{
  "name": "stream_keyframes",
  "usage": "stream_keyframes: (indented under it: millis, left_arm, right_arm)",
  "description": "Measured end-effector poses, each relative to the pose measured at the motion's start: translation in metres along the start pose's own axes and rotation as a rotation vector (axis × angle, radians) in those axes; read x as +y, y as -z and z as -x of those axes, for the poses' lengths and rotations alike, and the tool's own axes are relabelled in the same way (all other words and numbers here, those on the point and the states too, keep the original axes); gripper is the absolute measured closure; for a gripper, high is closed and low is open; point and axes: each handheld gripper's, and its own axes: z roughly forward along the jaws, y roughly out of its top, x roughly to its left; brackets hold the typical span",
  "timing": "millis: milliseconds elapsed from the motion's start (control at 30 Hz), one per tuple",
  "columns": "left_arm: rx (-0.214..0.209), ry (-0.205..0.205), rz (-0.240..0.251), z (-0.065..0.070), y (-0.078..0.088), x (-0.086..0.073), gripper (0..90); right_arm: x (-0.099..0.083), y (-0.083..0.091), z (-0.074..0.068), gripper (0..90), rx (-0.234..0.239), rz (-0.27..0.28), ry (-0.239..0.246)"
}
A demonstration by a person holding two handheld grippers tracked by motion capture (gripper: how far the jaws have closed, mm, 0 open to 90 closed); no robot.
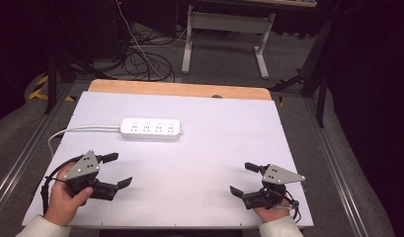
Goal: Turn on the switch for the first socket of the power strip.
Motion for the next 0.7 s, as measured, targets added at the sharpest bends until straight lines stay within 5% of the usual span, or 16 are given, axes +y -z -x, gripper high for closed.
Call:
stream_keyframes:
  millis: [300,700]
  left_arm:
    - [0.015,0.036,-0.018,0.005,-0.004,-0.024,9.9]
    - [0.117,0.1,0.008,0.004,-0.005,-0.025,10.0]
  right_arm:
    - [0.0,0.001,0.0,5.9,-0.002,0.001,0.003]
    - [-0.001,0.0,0.002,6.0,-0.012,-0.012,-0.004]
